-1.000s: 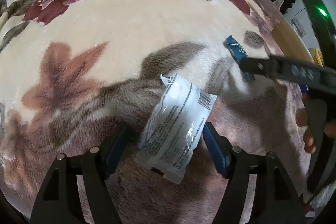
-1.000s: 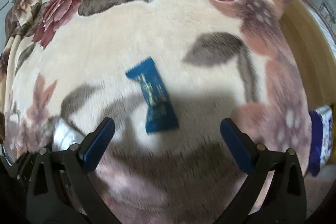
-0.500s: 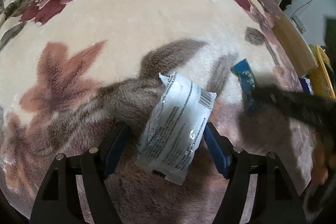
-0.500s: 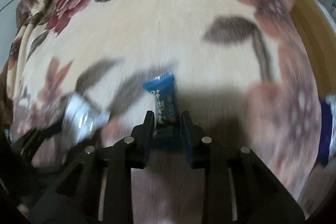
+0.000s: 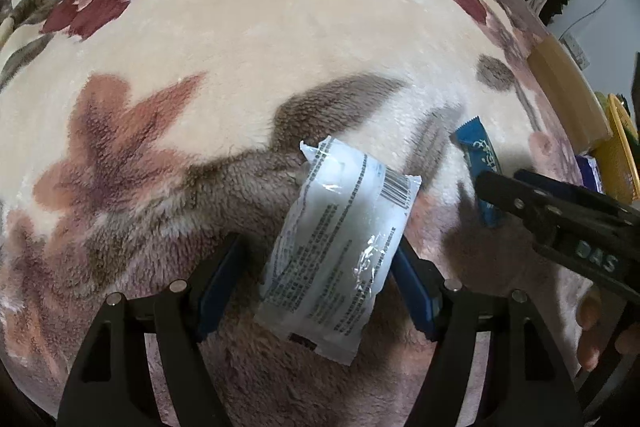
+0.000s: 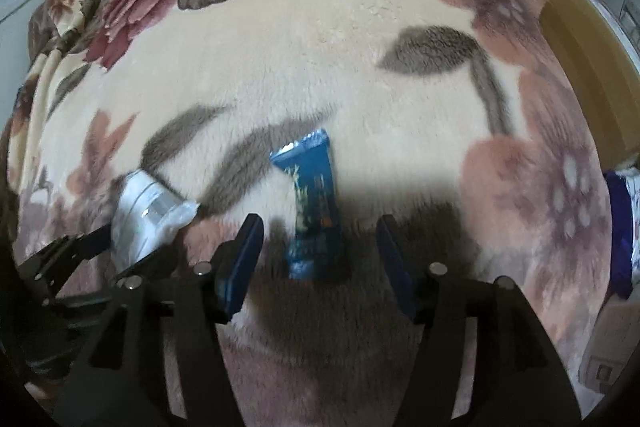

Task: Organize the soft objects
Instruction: 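Grasp the white wipe pack with the left tool while the right tool grasps the blue candy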

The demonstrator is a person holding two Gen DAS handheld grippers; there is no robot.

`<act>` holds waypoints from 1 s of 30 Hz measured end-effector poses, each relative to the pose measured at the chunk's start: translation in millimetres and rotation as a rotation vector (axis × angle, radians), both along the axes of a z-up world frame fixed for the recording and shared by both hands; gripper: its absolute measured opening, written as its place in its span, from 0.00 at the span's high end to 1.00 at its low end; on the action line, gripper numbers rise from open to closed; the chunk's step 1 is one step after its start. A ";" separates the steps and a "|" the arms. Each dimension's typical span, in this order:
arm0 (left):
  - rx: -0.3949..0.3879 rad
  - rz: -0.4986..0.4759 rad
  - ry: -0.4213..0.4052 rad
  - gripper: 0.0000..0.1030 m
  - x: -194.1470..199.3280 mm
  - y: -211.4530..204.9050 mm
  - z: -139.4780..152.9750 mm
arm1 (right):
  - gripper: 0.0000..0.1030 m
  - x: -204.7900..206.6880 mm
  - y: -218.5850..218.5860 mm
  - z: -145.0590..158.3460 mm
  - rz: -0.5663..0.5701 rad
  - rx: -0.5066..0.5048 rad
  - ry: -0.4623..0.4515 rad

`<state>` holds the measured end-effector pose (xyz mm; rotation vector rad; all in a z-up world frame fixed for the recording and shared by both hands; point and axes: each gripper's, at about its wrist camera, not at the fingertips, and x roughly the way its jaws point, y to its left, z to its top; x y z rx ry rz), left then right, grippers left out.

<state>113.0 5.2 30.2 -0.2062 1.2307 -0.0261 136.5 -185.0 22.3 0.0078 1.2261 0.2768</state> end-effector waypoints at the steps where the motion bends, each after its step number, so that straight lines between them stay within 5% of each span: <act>1: -0.002 0.000 0.000 0.28 0.0 0.1 -0.6 | 0.42 3.1 3.8 -1.4 0.003 -0.002 -0.004; 5: -0.001 -0.001 0.007 0.28 0.4 -1.4 -3.2 | 0.47 7.0 9.4 -10.8 0.018 -0.010 0.003; 7: -0.002 0.003 0.014 0.29 0.7 -0.8 -4.2 | 0.74 6.5 11.6 -13.0 0.032 -0.018 0.010; 8: 0.000 0.004 0.018 0.35 1.2 -0.8 -4.4 | 0.78 4.8 10.8 -12.8 0.035 -0.011 0.012; 13: -0.002 0.033 0.023 0.50 -2.6 4.1 -0.6 | 0.78 -13.3 1.7 -3.9 0.032 0.022 0.013; 30: 0.020 0.026 0.019 0.51 -54.6 -19.1 28.8 | 0.78 -82.2 -22.2 16.3 -0.035 0.025 0.040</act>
